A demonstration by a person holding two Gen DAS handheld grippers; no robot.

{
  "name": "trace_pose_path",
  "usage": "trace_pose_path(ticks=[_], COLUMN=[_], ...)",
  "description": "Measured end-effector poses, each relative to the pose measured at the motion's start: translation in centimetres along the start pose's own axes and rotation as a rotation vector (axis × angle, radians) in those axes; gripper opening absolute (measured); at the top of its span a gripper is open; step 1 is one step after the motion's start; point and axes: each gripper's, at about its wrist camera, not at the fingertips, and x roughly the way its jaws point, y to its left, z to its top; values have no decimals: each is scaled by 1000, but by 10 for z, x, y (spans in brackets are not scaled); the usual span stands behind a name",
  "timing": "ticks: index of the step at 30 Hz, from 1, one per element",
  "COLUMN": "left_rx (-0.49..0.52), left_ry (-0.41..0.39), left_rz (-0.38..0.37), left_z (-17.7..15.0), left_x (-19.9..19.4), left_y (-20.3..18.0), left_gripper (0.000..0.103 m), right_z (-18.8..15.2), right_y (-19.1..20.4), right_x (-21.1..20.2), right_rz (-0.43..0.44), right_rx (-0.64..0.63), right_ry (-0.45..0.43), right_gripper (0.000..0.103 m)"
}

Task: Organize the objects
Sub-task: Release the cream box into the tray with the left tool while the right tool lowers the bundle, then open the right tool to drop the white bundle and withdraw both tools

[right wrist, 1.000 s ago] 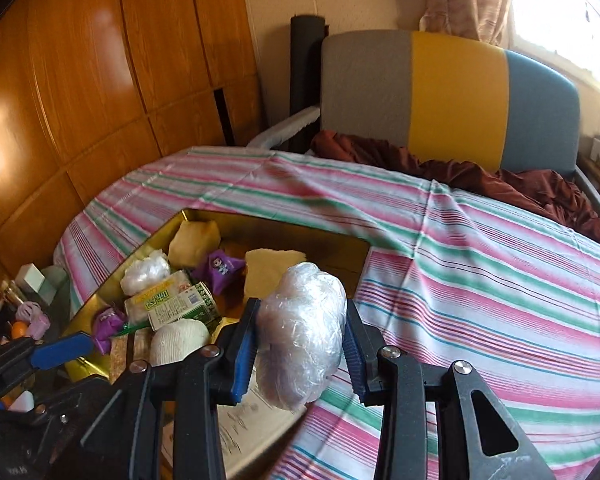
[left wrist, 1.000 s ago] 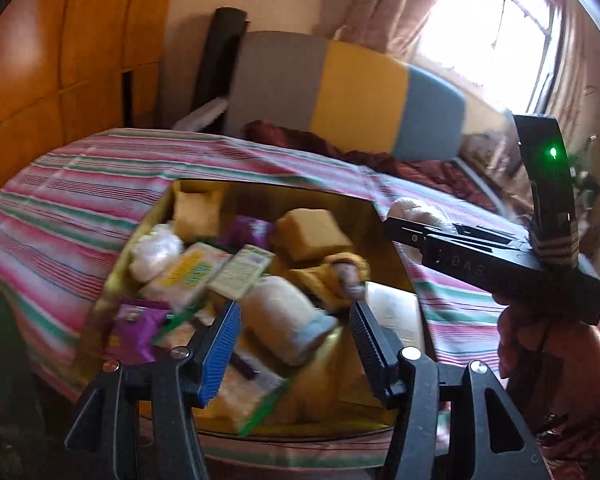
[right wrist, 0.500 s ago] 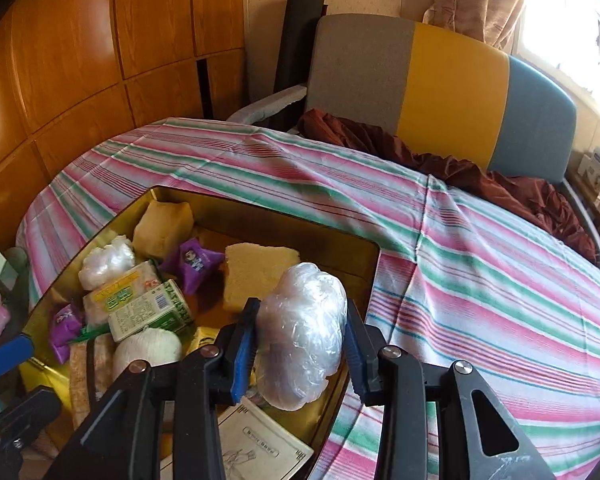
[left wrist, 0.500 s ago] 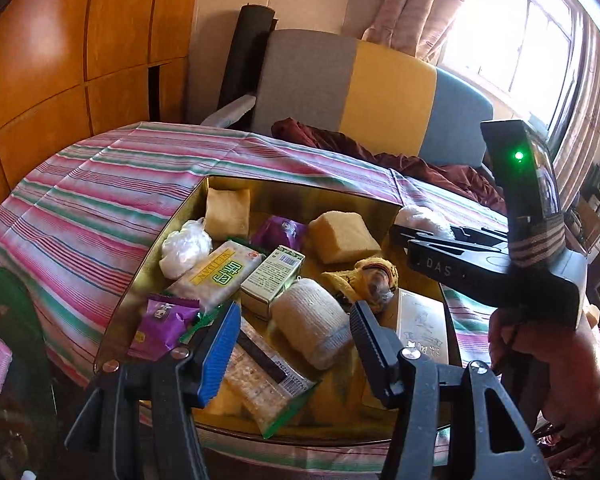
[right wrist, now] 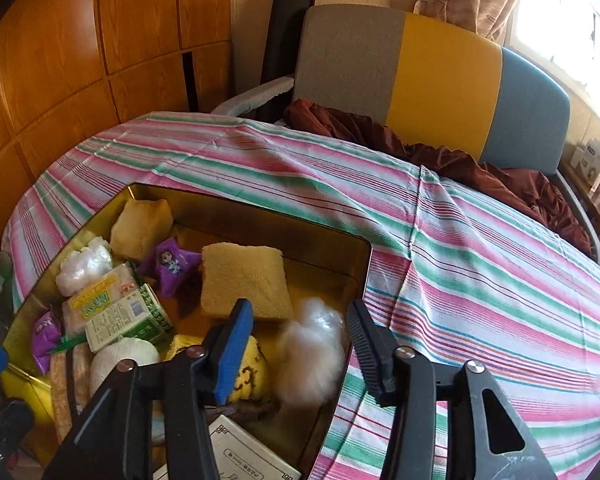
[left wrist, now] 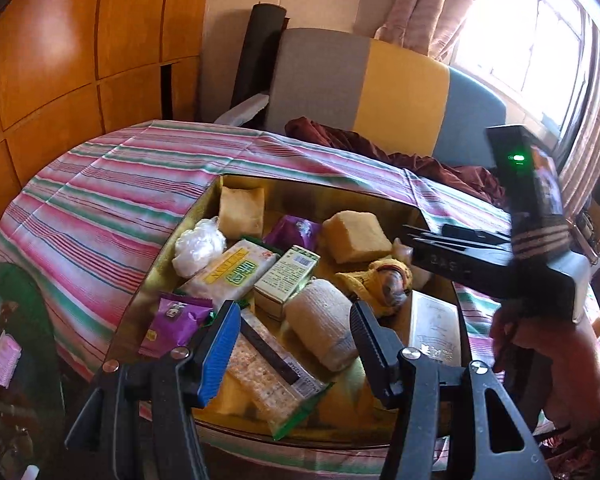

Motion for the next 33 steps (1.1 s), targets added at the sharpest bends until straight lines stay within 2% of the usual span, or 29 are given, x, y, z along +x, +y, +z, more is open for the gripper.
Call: trace_pose_path(ticks=[1,8,11,14,16,22,26,33], left_rx=[1,9,30,34,23,-35,-81,-125], left_ry=[2,-25,-24,-8,-4,-15,-10,14], left_rz=[8,71,100,110,113,126,149,183], left_z=[1,7,10,12,12,11,11,12], left_x=[0,-6,-8,-10,-12,-19,-22,-24], left_y=[1,-1,-5,-7,-5,8,21,34], left_gripper=[58,58,58,58,58,58,58,57], right_z=[0,-6,-12,-17,-19,-25,-29,-32], right_y=[-1,-29,-38,-33,-23,6,23,42], right_x=[-2,-39,-55,-67,-74,-87,-91,-94], right_rz=[0,-41,-52,-10,9,21,-7,-133], right_rx=[7,121,172,174,153,115,104,86], right_ry=[-9,-110,-118,-105,-102,-89,-66,-27], right_gripper=[61,67,76,80,90,103,103,103])
